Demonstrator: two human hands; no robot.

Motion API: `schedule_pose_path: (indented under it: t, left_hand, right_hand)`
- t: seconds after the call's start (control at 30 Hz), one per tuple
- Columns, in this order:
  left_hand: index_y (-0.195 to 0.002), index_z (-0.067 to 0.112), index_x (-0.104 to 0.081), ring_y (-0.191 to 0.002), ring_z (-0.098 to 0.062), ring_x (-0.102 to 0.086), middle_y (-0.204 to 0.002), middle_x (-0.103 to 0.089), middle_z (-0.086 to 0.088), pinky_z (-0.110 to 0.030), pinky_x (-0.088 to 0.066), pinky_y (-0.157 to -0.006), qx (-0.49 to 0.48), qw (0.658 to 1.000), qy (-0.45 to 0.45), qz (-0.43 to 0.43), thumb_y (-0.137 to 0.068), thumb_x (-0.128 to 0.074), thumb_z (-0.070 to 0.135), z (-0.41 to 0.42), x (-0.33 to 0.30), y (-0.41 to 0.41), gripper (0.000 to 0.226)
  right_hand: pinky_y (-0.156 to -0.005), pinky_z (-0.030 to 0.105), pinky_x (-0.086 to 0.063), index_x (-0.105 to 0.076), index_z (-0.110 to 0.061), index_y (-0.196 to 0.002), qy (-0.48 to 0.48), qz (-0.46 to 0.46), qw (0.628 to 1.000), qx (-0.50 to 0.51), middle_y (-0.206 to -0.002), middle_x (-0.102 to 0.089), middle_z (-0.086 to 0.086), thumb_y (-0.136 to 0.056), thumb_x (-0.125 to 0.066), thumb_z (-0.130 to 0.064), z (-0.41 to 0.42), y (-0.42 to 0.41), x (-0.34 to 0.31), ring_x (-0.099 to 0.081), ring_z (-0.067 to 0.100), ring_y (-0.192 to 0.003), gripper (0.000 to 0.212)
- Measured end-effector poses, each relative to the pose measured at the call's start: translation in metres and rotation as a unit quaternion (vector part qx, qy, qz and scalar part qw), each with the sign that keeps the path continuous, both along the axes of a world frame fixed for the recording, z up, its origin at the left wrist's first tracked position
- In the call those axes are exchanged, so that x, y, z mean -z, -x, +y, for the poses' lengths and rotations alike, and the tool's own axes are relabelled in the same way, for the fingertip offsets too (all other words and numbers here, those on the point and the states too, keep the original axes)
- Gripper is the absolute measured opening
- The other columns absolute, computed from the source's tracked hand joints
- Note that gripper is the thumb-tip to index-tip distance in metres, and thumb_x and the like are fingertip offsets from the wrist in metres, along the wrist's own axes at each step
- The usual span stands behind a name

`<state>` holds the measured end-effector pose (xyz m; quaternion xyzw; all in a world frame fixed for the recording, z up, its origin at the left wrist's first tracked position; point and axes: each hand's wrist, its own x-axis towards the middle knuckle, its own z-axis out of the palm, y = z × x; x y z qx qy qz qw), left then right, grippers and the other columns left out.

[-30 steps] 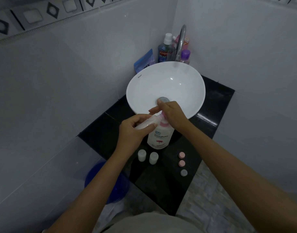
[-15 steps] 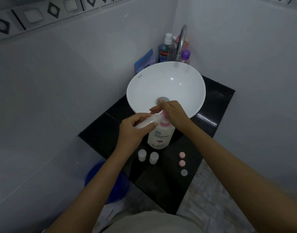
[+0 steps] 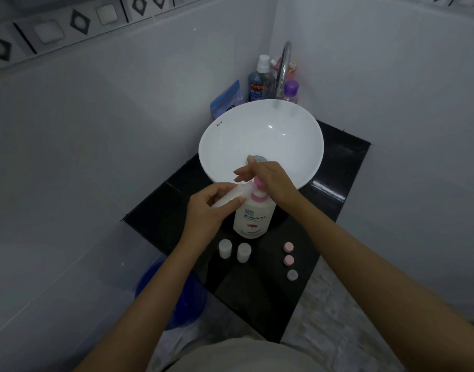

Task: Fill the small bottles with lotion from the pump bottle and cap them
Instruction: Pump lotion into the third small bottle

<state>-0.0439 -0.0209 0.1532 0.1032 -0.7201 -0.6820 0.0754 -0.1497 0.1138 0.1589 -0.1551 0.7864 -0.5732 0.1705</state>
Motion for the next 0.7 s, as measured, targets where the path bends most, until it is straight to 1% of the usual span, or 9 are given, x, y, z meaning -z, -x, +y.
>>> schedule_pose_path:
  t: [0.03, 0.1, 0.17, 0.3, 0.43, 0.53, 0.6, 0.67, 0.7]
  left_hand:
    - [-0.106, 0.015, -0.069, -0.094, -0.012, -0.066, -0.100, -0.071, -0.001, -0.020, -0.056, -0.078, 0.001, 1.000, 0.003, 0.001, -0.078, -0.074, 0.017, -0.001, -0.001, 0.000, 0.029]
    - [-0.108, 0.015, -0.068, -0.095, -0.013, -0.066, -0.102, -0.071, -0.001, -0.022, -0.056, -0.079, 0.003, 1.000, 0.013, 0.003, -0.078, -0.074, 0.018, -0.002, 0.000, -0.001, 0.030]
    - [-0.108, 0.015, -0.068, -0.095, -0.011, -0.066, -0.103, -0.070, -0.001, -0.021, -0.055, -0.078, 0.005, 1.000, 0.020, 0.006, -0.078, -0.074, 0.018, -0.002, 0.000, -0.002, 0.031]
    - [-0.107, 0.016, -0.067, -0.089, 0.002, -0.063, -0.101, -0.069, 0.004, -0.009, -0.050, -0.071, 0.006, 1.000, 0.025, 0.015, -0.078, -0.073, 0.014, -0.002, -0.005, -0.005, 0.029]
    - [-0.103, 0.024, -0.066, -0.089, 0.007, -0.061, -0.098, -0.067, 0.014, -0.007, -0.048, -0.072, 0.004, 0.999, 0.045, 0.017, -0.078, -0.073, 0.016, -0.006, -0.007, -0.008, 0.027]
    - [-0.104, 0.026, -0.066, -0.092, 0.003, -0.061, -0.100, -0.066, 0.013, -0.010, -0.050, -0.073, 0.004, 0.998, 0.061, 0.017, -0.078, -0.073, 0.019, -0.011, -0.006, -0.010, 0.028]
    - [-0.106, 0.023, -0.067, -0.096, -0.004, -0.062, -0.102, -0.068, 0.009, -0.018, -0.052, -0.077, 0.005, 0.997, 0.070, 0.018, -0.078, -0.073, 0.019, -0.014, -0.005, -0.012, 0.029]
    - [-0.108, 0.020, -0.067, -0.098, -0.009, -0.062, -0.104, -0.068, 0.005, -0.023, -0.053, -0.081, 0.005, 0.997, 0.075, 0.017, -0.078, -0.074, 0.017, -0.016, -0.005, -0.013, 0.031]
    - [-0.108, 0.020, -0.067, -0.097, -0.008, -0.062, -0.103, -0.068, 0.005, -0.023, -0.053, -0.081, 0.003, 0.997, 0.075, 0.018, -0.078, -0.074, 0.017, -0.016, -0.005, -0.015, 0.031]
  right_hand:
    - [-0.074, 0.004, -0.044, -0.072, -0.007, -0.101, 0.014, 0.002, 1.000, 0.004, -0.088, -0.072, 0.005, -0.099, -0.035, -0.036, 0.000, 0.000, -0.001, -0.064, 0.012, -0.089, 0.047]
    - [-0.078, 0.010, -0.046, -0.071, -0.007, -0.100, 0.030, 0.006, 0.999, 0.010, -0.089, -0.073, 0.008, -0.099, -0.035, -0.035, 0.000, 0.000, -0.002, -0.065, 0.019, -0.091, 0.046]
    - [-0.077, 0.011, -0.047, -0.071, -0.007, -0.100, 0.032, 0.008, 0.999, 0.014, -0.090, -0.073, 0.010, -0.100, -0.035, -0.034, 0.001, 0.000, -0.003, -0.064, 0.021, -0.090, 0.045]
    - [-0.070, 0.008, -0.048, -0.070, 0.000, -0.101, 0.037, 0.013, 0.999, 0.017, -0.089, -0.071, 0.015, -0.100, -0.037, -0.029, 0.000, 0.000, -0.004, -0.063, 0.011, -0.079, 0.044]
    - [-0.070, 0.010, -0.049, -0.071, -0.001, -0.099, 0.023, 0.024, 0.999, 0.029, -0.089, -0.071, 0.013, -0.099, -0.039, -0.028, -0.001, 0.001, -0.004, -0.062, 0.007, -0.076, 0.042]
    - [-0.076, 0.019, -0.049, -0.071, -0.003, -0.097, 0.013, 0.029, 0.999, 0.042, -0.087, -0.071, 0.010, -0.099, -0.040, -0.028, -0.001, 0.000, -0.004, -0.061, 0.008, -0.075, 0.040]
    - [-0.078, 0.023, -0.050, -0.072, -0.005, -0.096, 0.010, 0.033, 0.998, 0.052, -0.085, -0.071, 0.008, -0.099, -0.041, -0.029, -0.002, 0.000, -0.004, -0.062, 0.009, -0.075, 0.039]
    - [-0.078, 0.024, -0.050, -0.073, -0.006, -0.094, 0.011, 0.034, 0.997, 0.063, -0.084, -0.072, 0.008, -0.098, -0.042, -0.030, -0.002, 0.000, -0.003, -0.063, 0.009, -0.075, 0.039]
    - [-0.077, 0.022, -0.050, -0.073, -0.006, -0.094, 0.013, 0.033, 0.997, 0.069, -0.084, -0.072, 0.009, -0.098, -0.043, -0.030, -0.002, 0.000, -0.003, -0.063, 0.009, -0.075, 0.038]
